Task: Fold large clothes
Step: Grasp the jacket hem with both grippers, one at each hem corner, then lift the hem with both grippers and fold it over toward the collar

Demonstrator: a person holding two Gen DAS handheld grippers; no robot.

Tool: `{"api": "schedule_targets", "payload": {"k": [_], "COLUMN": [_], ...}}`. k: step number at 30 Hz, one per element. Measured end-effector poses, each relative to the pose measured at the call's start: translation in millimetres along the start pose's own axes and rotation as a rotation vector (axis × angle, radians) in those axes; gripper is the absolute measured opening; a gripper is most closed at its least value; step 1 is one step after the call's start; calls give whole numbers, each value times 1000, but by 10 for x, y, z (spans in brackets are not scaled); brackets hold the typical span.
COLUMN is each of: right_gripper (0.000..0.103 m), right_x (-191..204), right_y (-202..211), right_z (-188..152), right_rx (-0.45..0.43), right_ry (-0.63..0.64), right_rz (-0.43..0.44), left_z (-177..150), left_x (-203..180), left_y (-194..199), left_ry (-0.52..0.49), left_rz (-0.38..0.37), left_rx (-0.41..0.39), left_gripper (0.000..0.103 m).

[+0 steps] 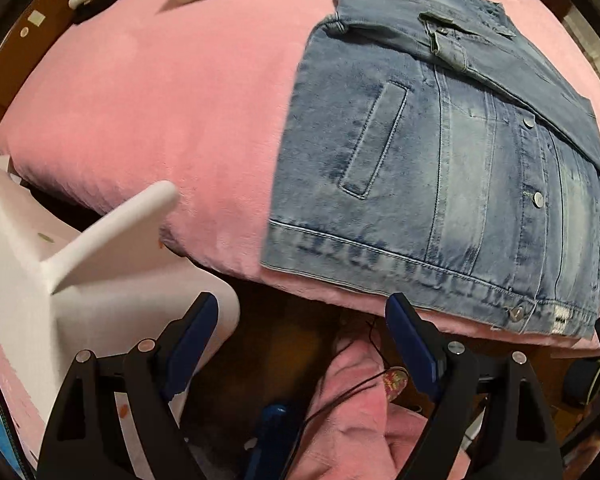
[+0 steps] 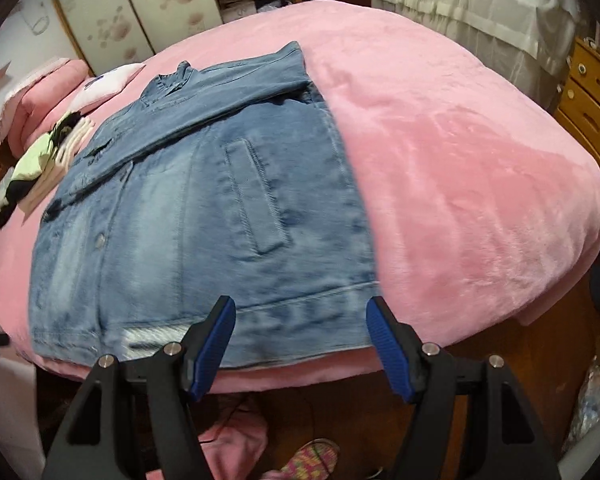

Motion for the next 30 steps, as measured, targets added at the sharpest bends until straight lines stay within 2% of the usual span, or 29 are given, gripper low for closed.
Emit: {"api": "schedule_targets", "payload": {"k": [6, 10, 11, 13, 16, 18, 21, 25, 28, 30], "right_gripper": [68, 65, 60, 58, 46, 31, 26, 20, 17, 15], "right_x": [-194, -201, -190, -180, -190, -233, -236, -183, -162, -127], "right_y": [-306, -417, -423, -441, -430, -410, -352, -280, -203, -105], "right_z": [-56, -31, -19, 2, 10, 22, 17, 57, 111, 175], "right_rx": [79, 109, 117, 146, 166, 171, 186, 202, 221, 225], "right_ry": [-43, -62, -70, -81, -98, -119, -150, -145, -176, -214], "right_rz": [-4, 54, 75, 90, 112, 117, 167, 170, 192, 231], "left_z": [46, 69, 78, 107, 209, 305, 432, 478, 504, 509], "left_x": [35, -38, -54, -73, -42, 6, 16, 13, 18, 4], "left_y": [-70, -227, -269, -364, -548, -625, -763, -1067, -1150, -1147], "left_ry": [-104, -188, -202, -223, -180, -125, -86, -45, -16, -12], "left_rz": [-52, -106, -107, -106, -99, -86, -73, -41, -55, -81], "left_rx": [-3, 65, 75, 96, 129, 126, 138, 222, 232, 211], "left_gripper": [84, 84, 84, 84, 84, 84, 84, 84, 85, 78]}}
Point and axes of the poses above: each gripper's, at about its wrist camera, not at the fingertips, and y roughly against the way its jaws point, x to its left, z to its top, the point moved 8 cm from there along -y, roughly the way its jaws point, and after that the axes turned 6 degrees about -y, right-handed, at the moved point
